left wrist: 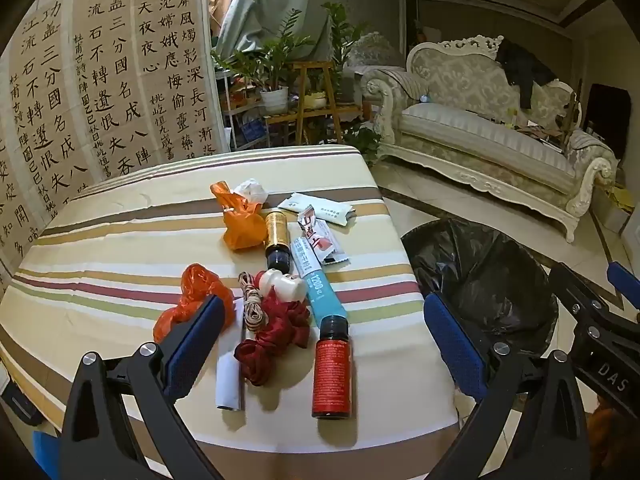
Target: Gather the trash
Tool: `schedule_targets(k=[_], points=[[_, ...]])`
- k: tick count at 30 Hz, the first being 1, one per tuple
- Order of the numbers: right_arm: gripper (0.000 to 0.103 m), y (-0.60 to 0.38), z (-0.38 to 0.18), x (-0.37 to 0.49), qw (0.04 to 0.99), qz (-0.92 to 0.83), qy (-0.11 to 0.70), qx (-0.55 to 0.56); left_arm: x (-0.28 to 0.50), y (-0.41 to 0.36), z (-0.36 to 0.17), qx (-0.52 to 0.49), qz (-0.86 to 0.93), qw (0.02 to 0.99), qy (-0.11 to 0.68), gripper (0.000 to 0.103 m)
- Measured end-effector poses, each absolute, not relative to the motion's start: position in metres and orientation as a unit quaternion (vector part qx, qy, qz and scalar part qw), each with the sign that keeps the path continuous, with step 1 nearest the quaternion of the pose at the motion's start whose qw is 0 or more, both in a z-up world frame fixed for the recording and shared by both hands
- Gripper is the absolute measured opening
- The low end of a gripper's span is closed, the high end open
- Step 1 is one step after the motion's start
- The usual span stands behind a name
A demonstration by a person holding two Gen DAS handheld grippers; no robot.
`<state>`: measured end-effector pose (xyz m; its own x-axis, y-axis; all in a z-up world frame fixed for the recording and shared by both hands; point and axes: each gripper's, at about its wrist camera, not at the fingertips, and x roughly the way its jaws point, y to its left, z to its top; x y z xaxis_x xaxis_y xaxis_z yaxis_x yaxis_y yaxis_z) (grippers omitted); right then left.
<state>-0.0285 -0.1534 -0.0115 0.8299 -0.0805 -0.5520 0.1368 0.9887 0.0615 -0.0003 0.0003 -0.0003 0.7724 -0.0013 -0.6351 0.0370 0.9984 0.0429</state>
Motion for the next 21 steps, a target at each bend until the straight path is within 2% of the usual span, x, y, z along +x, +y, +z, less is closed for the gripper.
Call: schedule_targets(k=[21], points=[[0.099, -0.1562, -0.0109, -0.0283, 0.956, -0.058, 0.283, 0.048, -0.0005, -0.0034, 0.0027, 0.024, -0.011, 0.939, 0.343, 0.097]])
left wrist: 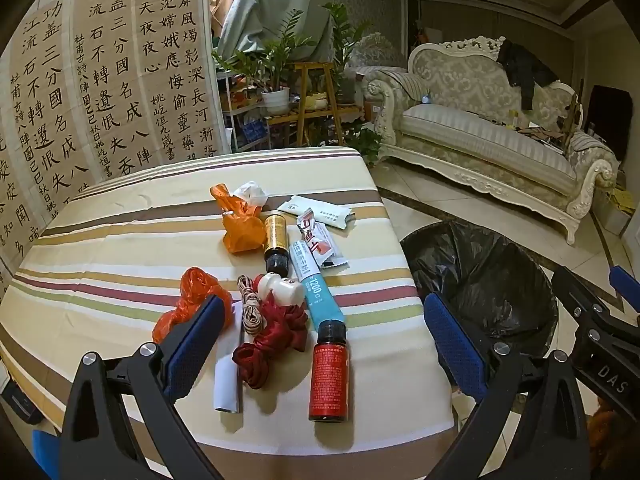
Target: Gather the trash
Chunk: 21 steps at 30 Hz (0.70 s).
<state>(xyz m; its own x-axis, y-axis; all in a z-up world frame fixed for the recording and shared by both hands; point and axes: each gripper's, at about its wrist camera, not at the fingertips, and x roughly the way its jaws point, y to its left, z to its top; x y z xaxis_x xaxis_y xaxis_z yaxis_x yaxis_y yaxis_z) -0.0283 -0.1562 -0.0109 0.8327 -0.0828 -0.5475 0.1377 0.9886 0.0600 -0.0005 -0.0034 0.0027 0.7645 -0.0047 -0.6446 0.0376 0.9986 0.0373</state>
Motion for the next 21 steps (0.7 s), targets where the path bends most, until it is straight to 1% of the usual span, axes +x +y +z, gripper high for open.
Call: schedule_targets(k=[21], points=[[0.099, -0.1629, -0.016, -0.0295, 0.955, -0.06, 0.286, 0.045, 0.0, -0.0025, 0.0045, 0.023, -0.011, 0.939, 0.343, 0.097]])
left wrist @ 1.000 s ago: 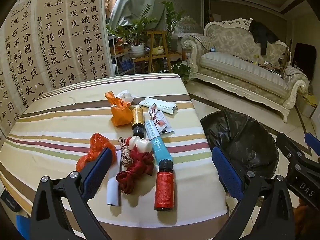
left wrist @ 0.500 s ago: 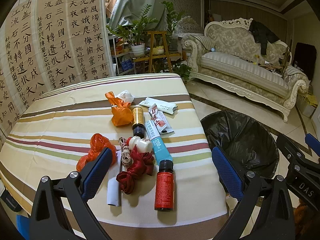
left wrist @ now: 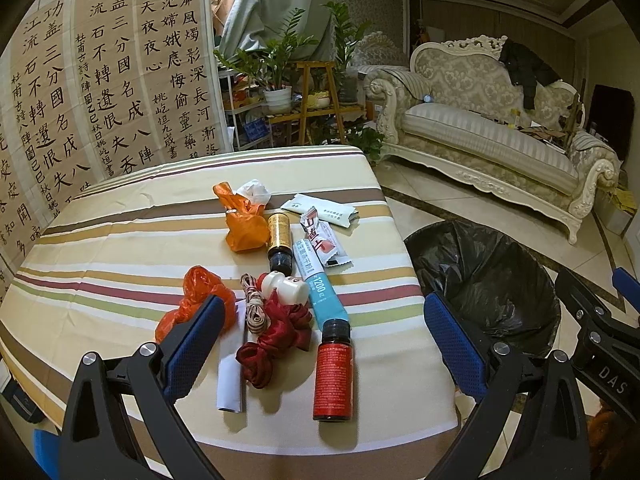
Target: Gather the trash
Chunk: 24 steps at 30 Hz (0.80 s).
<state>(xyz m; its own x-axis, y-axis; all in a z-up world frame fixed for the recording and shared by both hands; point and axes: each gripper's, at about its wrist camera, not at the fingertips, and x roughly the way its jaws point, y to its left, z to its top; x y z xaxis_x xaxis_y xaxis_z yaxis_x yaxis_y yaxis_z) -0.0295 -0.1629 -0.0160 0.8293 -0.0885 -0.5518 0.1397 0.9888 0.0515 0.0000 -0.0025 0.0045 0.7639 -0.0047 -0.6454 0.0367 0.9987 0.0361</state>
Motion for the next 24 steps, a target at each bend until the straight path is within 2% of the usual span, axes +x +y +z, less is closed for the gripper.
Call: schedule_targets(k=[24], points=[[0.099, -0.1632, -0.0217, -0.0326, 0.955, -0.06, 0.288, 0.045, 0.0022, 0.0034, 0.0026, 0.022, -0.011, 0.938, 0.345, 0.097]])
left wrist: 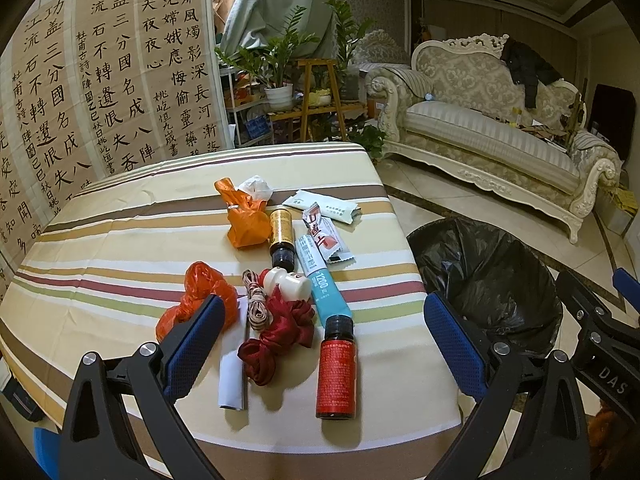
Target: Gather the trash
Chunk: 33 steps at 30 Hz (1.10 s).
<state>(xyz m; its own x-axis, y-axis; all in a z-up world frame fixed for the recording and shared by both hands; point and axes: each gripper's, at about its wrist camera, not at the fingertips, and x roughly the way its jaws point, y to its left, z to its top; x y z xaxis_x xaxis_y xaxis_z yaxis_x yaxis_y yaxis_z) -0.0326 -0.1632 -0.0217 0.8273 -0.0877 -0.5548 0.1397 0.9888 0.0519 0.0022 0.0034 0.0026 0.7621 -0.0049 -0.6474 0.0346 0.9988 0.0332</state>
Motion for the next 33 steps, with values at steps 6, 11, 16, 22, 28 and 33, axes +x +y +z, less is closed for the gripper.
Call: schedule_targets(k=[6, 11, 16, 22, 28, 33], points=[[0.099, -0.164, -0.024, -0.034, 0.954, -0.061, 0.29, 0.046, 0.002, 0.004, 0.003, 0.021, -0.01, 0.938, 0.345, 0.097], [0.099, -0.164, -0.025, -0.034, 0.953, -0.066, 0.292, 0.048, 0.002, 0.004, 0.002, 0.022, -0.011, 0.938, 0.345, 0.097], [0.099, -0.163, -0.021, -0.032, 0.952, -0.068, 0.295, 0.044, 0.001, 0.006, -0.002, 0.022, -0.011, 0.938, 0.347, 0.097], [0.099, -0.163, -0.021, -0.032, 0.952, -0.067, 0.295, 0.044, 0.001, 0.007, -0.006, 0.023, -0.011, 0.938, 0.347, 0.097], [0.099, -0.163, -0.022, -0.032, 0.952, -0.068, 0.295, 0.044, 0.001, 0.005, -0.006, 0.024, -0.012, 0.937, 0.347, 0.097], [0.099, -0.163, -0.022, -0.032, 0.952, -0.068, 0.294, 0.044, 0.001, 0.002, -0.005, 0.022, -0.012, 0.937, 0.349, 0.097]])
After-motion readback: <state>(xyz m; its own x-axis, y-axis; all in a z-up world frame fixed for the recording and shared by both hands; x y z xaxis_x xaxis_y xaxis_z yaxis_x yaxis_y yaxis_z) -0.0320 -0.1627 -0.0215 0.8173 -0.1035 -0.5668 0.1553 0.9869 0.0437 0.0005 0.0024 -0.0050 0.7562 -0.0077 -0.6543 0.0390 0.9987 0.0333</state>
